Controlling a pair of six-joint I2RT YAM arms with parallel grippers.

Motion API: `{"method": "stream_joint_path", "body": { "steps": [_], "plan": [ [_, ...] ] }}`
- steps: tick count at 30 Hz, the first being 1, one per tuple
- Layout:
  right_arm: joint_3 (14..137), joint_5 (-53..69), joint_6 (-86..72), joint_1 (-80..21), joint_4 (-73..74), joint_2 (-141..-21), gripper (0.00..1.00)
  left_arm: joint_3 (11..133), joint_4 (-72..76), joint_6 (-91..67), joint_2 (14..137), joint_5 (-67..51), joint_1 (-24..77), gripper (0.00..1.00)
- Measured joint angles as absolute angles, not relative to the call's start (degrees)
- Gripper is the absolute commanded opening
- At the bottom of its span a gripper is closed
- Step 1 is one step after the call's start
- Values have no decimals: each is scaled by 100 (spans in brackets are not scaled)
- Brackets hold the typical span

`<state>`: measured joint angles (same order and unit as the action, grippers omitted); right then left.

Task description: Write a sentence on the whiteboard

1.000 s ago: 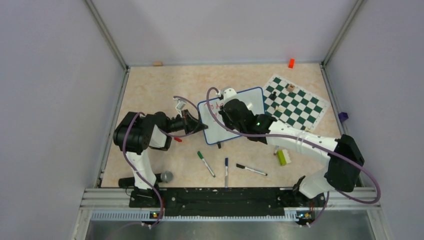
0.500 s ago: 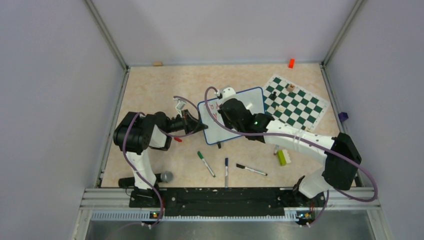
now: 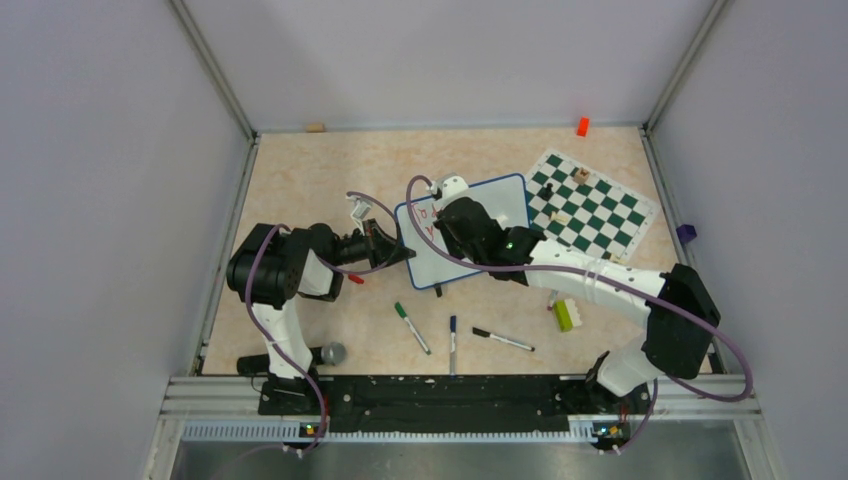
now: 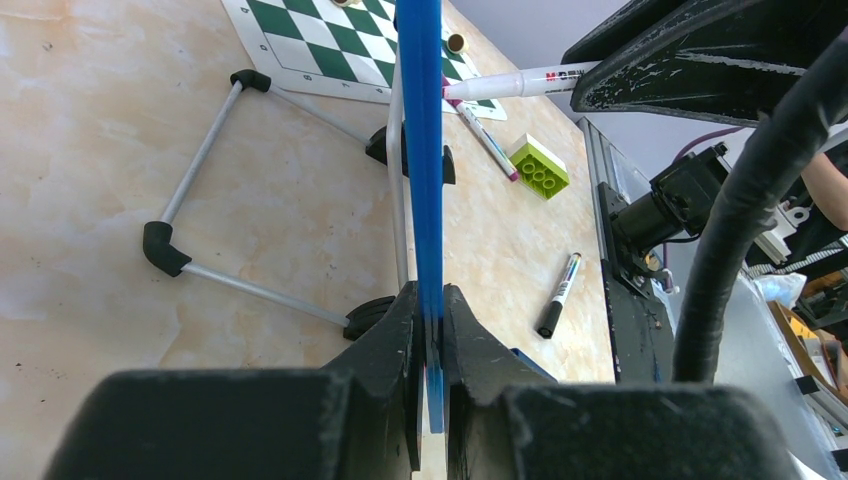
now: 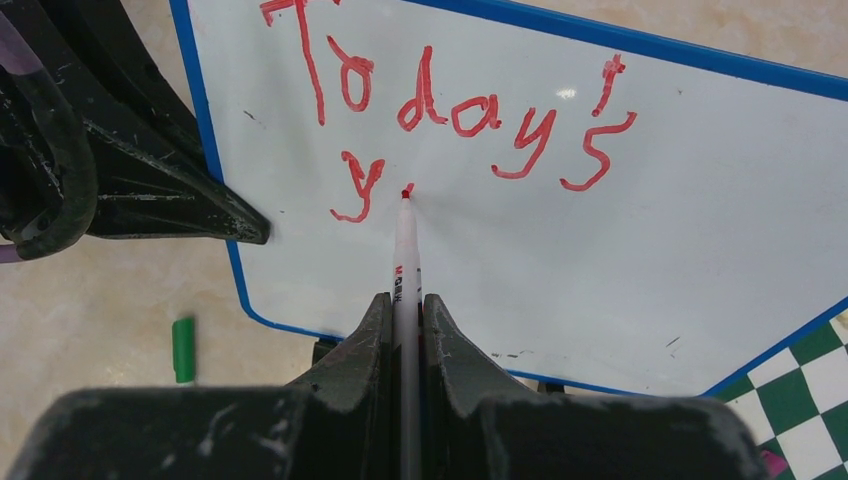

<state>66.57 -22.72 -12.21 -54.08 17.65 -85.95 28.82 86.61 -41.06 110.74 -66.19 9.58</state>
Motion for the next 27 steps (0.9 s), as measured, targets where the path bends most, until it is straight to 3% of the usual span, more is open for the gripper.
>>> {"method": "stream_joint_path", "body": {
  "steps": [27],
  "plan": [
    [6661,-2526,-1192,-5406,2086,-8595,0,2882,8661,-4106,11074,-6619,958,0]
  ]
}}
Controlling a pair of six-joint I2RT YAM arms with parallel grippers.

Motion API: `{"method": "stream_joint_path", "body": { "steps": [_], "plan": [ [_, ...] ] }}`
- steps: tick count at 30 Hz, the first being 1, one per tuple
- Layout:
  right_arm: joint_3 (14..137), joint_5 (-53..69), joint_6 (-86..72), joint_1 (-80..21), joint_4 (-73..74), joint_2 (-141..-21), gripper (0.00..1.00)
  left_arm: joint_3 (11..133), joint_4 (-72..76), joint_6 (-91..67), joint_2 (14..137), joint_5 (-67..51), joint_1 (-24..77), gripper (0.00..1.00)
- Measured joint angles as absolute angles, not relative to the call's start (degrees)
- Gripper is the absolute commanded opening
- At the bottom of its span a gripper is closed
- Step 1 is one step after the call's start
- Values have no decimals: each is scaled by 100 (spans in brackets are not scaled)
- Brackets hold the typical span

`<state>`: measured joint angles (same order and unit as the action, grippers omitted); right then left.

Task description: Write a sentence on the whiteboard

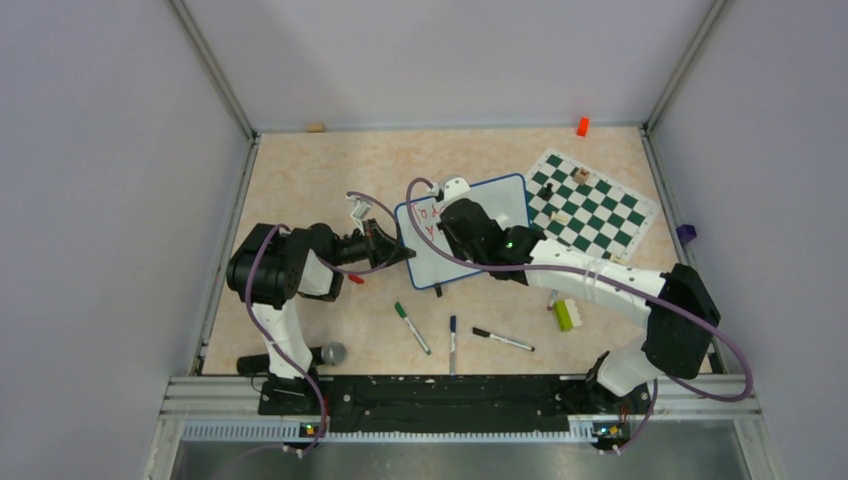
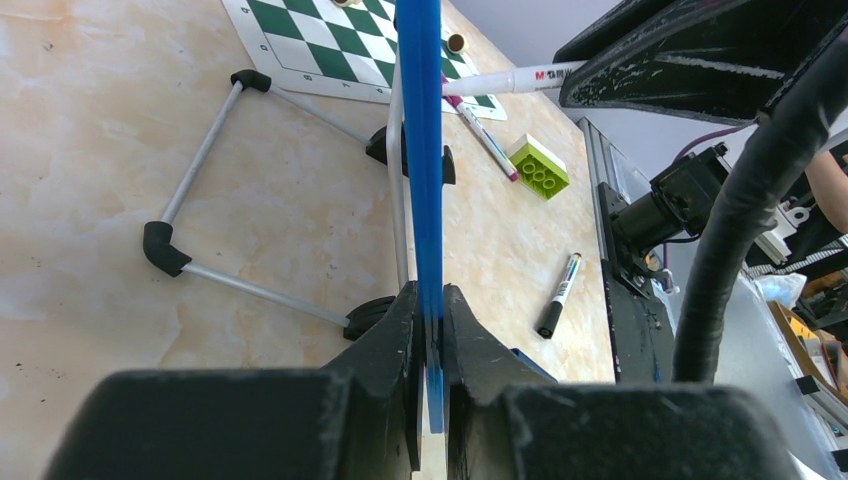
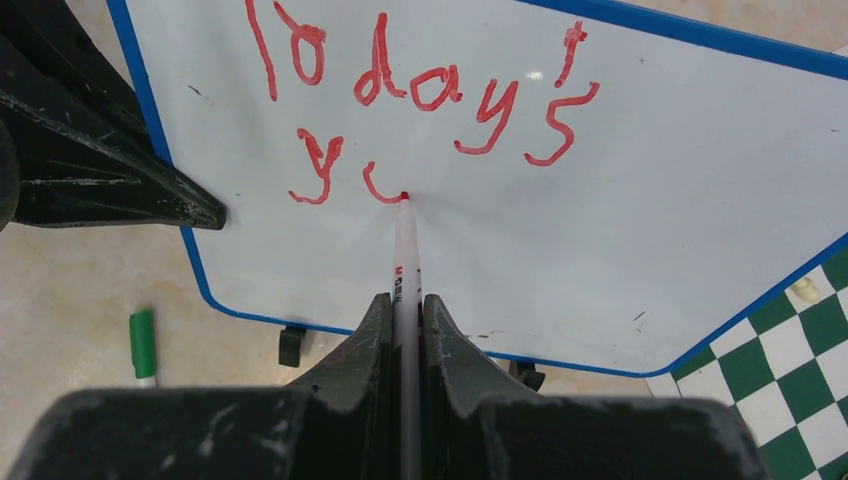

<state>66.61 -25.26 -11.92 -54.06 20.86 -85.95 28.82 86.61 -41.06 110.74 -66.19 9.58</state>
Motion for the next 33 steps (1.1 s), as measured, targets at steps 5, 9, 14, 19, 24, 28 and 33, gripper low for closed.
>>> {"method": "stream_joint_path", "body": {
  "steps": [5,9,14,19,24,28,33],
  "plan": [
    [6814,-2604,-1146,-5384,2060,-8619,0,2882,8665,-4106,11074,-6624,958,0],
    [6932,-2604,-1107,-5380,2032,-8670,0,2882,8663,-4106,11074,-6622,958,0],
    [6987,-2541,-1068,-5380,1990,-8698,0,2882,8663,-4106,11074,-6622,958,0],
    [6987,-2381,-1052,-5380,1977,-8709,0,2882,8661,-4106,11074,-6624,958,0],
    [6987,-2235,-1050,-5380,1988,-8711,0,2882,8674,-4104,11074,-6639,958,0],
    [6969,-2123,-1057,-5380,2012,-8661,0,2882,8685,-4101,11074,-6646,958,0],
    [6670,-2075,-1059,-5332,1964,-7992,0,2882,8691,-4101,11074,-6648,958,0]
  ]
}}
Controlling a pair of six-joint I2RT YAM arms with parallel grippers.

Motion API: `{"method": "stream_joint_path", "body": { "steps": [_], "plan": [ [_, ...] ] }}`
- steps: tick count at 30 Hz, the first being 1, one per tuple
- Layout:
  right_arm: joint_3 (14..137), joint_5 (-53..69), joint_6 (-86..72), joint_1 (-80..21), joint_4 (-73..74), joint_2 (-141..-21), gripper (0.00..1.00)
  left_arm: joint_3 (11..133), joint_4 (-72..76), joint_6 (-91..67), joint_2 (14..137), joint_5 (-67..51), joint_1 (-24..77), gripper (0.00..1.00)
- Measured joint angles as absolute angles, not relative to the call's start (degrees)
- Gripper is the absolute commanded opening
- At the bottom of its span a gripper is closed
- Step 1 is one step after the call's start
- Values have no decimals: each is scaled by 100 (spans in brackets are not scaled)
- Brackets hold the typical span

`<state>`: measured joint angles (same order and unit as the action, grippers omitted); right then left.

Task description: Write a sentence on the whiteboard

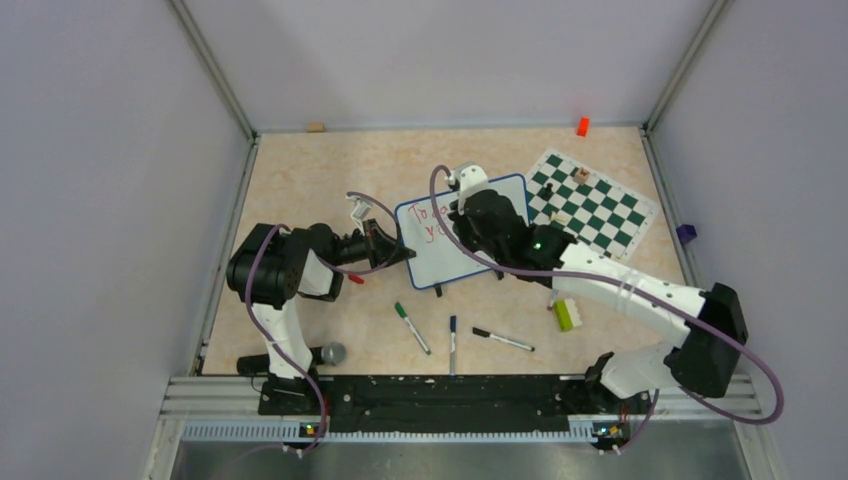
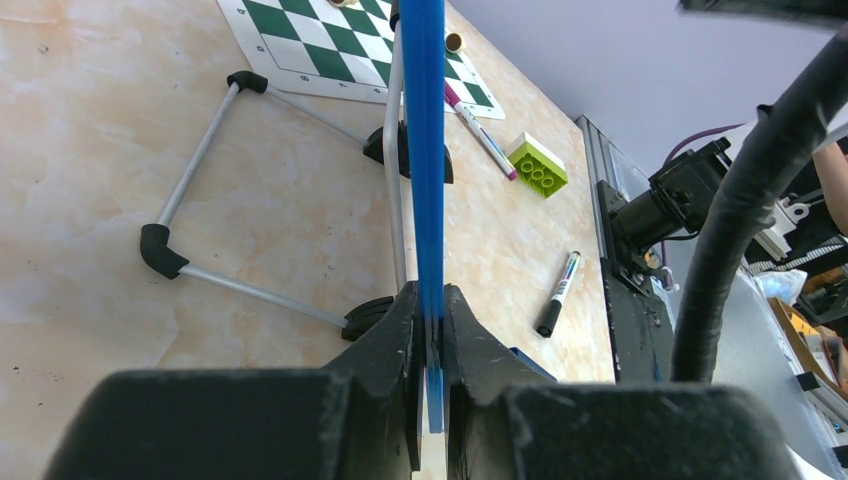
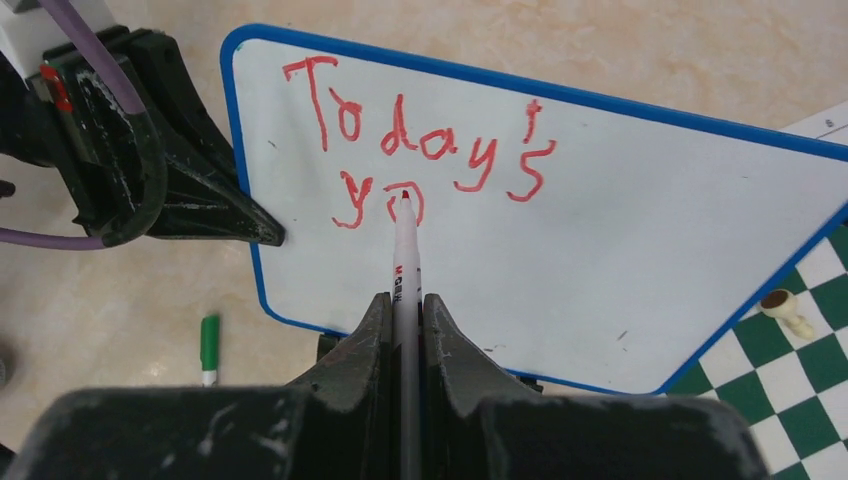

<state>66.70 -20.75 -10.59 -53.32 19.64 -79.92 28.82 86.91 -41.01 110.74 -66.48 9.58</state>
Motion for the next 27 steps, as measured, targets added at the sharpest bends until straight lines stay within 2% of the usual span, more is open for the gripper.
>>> {"method": "stream_joint_path", "body": {
  "steps": [5,27],
  "plan": [
    [6598,-2204,-1057,-5177,1883,-7544,0,2882,8694,-4101,11074,-6650,958,0],
    [6261,-2178,-1050,-5120,1590,-7852,0,2882,8696,-4101,11074,-6657,958,0]
  ]
}}
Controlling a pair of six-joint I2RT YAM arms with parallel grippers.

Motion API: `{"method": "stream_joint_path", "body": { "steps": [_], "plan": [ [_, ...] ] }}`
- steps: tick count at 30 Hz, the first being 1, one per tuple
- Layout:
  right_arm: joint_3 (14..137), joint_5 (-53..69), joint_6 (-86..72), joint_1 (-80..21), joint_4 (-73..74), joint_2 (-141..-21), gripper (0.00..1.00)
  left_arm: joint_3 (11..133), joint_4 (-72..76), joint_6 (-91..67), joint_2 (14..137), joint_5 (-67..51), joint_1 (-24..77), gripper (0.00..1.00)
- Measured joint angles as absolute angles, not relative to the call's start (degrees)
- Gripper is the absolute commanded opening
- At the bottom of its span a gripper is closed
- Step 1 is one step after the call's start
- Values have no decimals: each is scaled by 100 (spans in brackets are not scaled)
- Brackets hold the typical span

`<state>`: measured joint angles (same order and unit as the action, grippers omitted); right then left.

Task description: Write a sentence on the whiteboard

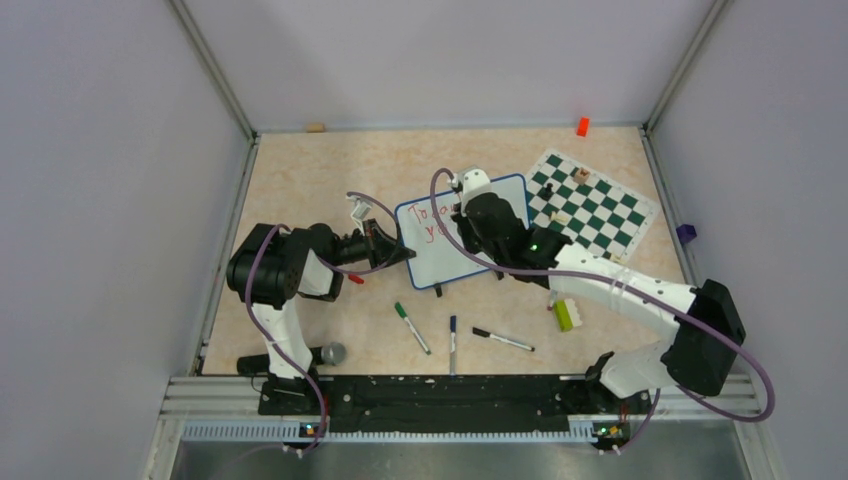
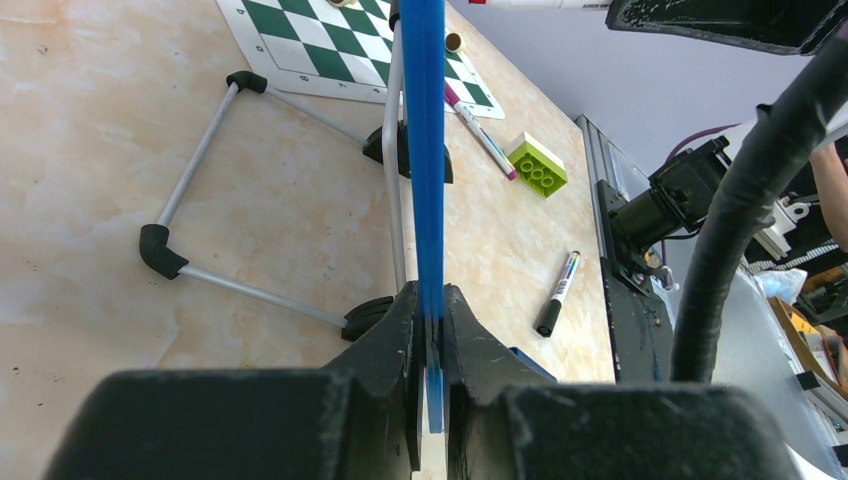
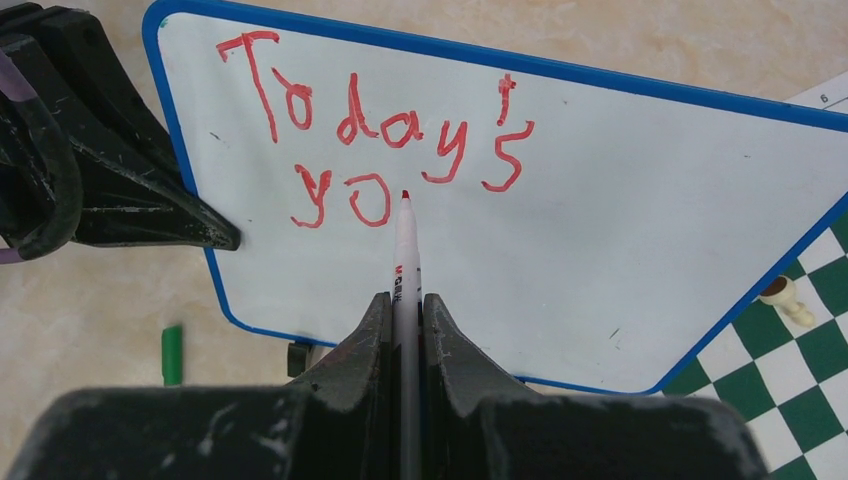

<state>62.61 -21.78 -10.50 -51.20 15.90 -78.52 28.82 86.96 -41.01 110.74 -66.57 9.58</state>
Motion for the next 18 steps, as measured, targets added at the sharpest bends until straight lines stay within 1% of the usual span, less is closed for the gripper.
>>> {"method": "stream_joint_path", "body": {
  "steps": [18],
  "plan": [
    [6261,-2252,-1048,-5120,1579,-8128,0,2882,8698,-4101,11074,-6661,958,0]
  ]
}}
